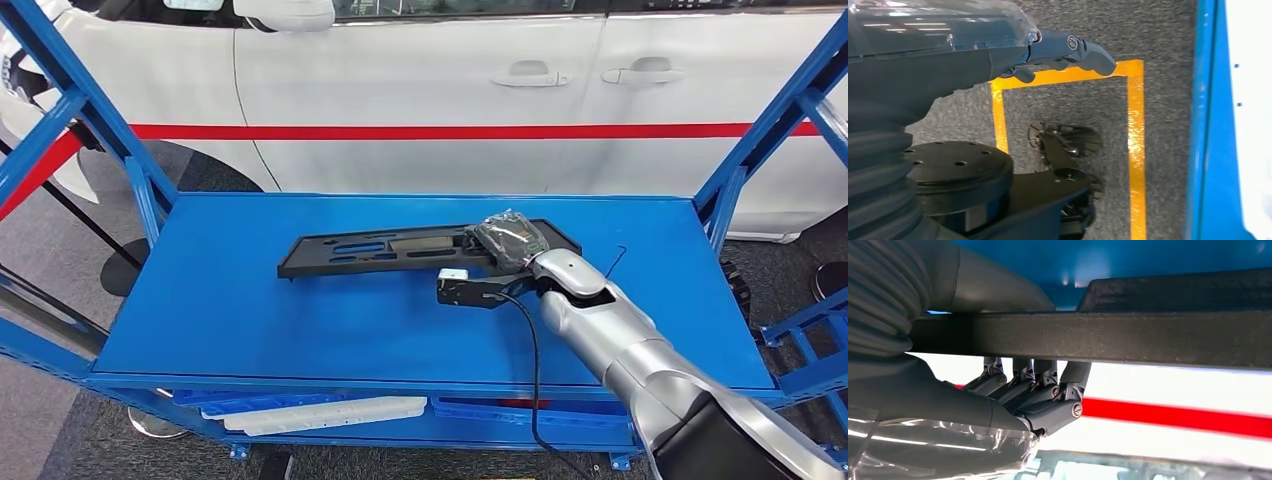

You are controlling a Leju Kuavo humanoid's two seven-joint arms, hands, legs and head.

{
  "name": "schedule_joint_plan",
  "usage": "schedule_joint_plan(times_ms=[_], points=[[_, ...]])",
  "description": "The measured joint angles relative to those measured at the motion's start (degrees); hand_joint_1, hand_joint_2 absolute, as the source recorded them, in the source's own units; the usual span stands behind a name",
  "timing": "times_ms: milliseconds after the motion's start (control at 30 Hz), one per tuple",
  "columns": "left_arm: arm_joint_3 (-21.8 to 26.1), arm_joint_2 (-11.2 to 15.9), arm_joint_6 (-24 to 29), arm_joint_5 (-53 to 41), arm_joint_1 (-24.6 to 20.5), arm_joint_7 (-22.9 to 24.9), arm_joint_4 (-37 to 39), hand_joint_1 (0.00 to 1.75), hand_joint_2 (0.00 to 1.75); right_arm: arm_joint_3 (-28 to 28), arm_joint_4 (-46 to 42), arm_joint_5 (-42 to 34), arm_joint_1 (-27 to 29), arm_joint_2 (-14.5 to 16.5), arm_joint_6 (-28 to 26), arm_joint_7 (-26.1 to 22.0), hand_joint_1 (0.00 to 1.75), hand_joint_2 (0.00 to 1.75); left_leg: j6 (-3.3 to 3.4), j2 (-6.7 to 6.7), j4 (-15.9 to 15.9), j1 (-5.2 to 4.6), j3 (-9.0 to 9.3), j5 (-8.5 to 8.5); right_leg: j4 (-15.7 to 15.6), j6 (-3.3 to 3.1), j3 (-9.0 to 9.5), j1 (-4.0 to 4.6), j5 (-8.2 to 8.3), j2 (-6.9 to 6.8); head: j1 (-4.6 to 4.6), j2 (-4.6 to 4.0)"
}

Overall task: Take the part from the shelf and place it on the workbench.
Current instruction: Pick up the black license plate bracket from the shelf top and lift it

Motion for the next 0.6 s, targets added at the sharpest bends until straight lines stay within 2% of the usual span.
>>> schedule_joint_plan(times_ms=[300,600], points=[[-0.1,0.2,0.6,0.7,0.8,1.4,0.0,0.0,1.75,-2.7,-2.6,-1.2,-7.9,-1.4,1.7,0.5,1.75,1.75,0.0,0.0,0.0,0.0,-0.01,0.0,0.0,0.0,-0.01,0.01,-0.01,-0.01,-0.01,0.0],[-0.1,0.3,0.6,1.6,0.7,1.2,0.0,0.0,1.75,-3.6,-2.8,-3.4,-8.2,-1.4,2.5,-0.8,1.75,1.75,0.0,0.0,0.0,0.0,-0.01,0.0,0.0,0.01,-0.01,0.0,-0.01,-0.01,-0.01,0.0]])
